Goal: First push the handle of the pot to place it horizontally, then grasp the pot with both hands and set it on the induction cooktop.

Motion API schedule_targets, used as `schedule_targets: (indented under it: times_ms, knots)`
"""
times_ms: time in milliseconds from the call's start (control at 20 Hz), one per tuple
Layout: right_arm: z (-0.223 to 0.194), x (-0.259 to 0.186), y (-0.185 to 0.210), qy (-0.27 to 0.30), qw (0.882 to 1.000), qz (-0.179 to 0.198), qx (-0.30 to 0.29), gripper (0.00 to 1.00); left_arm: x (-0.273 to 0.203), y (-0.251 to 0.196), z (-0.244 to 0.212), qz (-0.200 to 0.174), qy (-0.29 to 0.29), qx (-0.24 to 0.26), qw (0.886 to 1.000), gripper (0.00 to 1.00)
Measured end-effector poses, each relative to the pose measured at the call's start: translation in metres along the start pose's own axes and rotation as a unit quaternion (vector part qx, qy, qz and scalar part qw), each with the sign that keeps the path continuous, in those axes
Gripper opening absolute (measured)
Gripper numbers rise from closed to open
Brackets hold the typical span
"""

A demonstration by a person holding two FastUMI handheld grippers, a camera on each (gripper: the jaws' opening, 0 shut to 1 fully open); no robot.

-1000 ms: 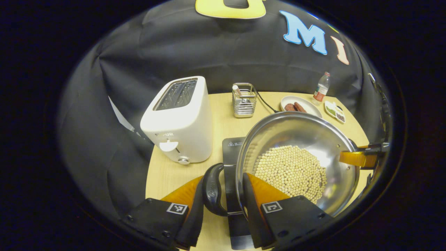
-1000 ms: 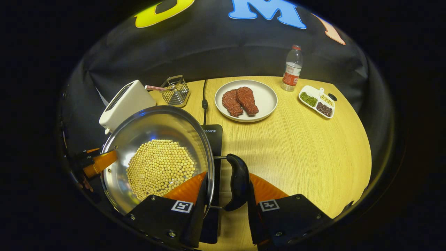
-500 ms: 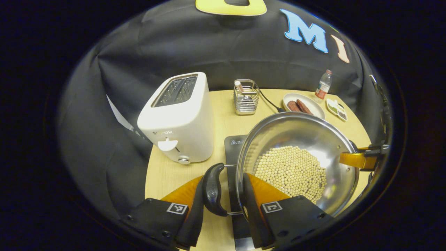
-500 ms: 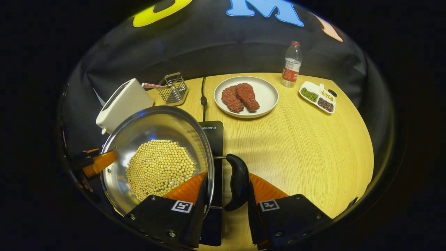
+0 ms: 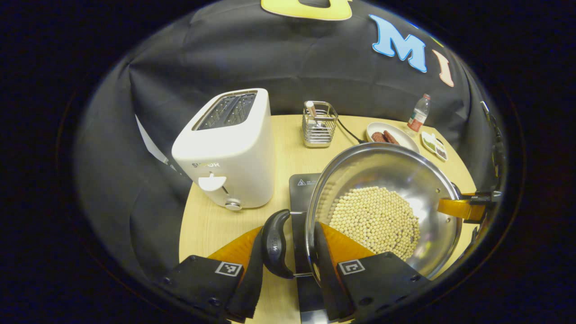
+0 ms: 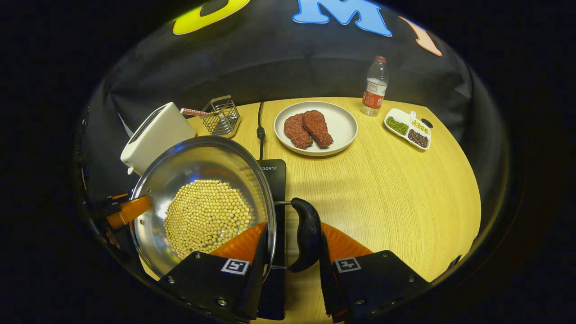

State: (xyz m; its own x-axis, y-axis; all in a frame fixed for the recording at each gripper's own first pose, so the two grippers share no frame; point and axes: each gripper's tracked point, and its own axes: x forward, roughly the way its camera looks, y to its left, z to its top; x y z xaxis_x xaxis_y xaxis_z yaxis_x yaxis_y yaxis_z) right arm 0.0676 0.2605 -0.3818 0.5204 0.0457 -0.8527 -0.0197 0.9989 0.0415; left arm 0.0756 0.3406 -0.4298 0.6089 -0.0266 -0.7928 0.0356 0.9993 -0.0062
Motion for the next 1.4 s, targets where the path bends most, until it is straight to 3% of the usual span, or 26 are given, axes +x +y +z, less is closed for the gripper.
schedule_targets:
  times_ms: [150, 200, 400, 450, 550, 600, 900, 1100, 1400]
  knots:
    - [0.002, 0.001, 0.0, -0.003, 1.0, 0.001, 0.0, 0.55, 0.001, 0.0, 0.001, 0.0, -0.005, -0.001, 1.0, 0.68]
    - [0.003, 0.001, 0.001, -0.005, 1.0, 0.005, 0.002, 0.54, 0.0, 0.002, 0.001, -0.002, -0.009, -0.004, 1.0, 0.63]
    - [0.009, 0.0, 0.002, -0.019, 0.999, 0.03, 0.003, 0.61, -0.01, 0.005, 0.005, -0.005, -0.031, -0.021, 0.999, 0.69]
    - [0.014, -0.003, 0.0, -0.028, 0.999, 0.033, 0.002, 0.62, -0.013, 0.007, 0.009, 0.001, -0.042, -0.023, 0.999, 0.66]
    - [0.022, -0.013, -0.001, -0.047, 0.998, 0.045, 0.003, 0.76, -0.026, 0.008, 0.015, 0.004, -0.059, -0.034, 0.998, 0.74]
    - [0.028, -0.018, -0.004, -0.059, 0.997, 0.048, 0.005, 0.94, -0.032, 0.008, 0.018, 0.006, -0.068, -0.041, 0.997, 0.82]
    - [0.062, -0.074, -0.033, -0.149, 0.987, 0.058, 0.004, 0.95, -0.086, -0.028, 0.047, 0.01, -0.146, -0.064, 0.987, 0.88]
    - [0.077, -0.119, -0.062, -0.201, 0.978, 0.056, -0.012, 0.95, -0.131, -0.088, 0.067, 0.0, -0.203, -0.08, 0.976, 0.93]
    - [0.11, -0.207, -0.128, -0.304, 0.952, 0.035, -0.021, 0.94, -0.223, -0.179, 0.121, 0.024, -0.332, -0.078, 0.94, 0.97]
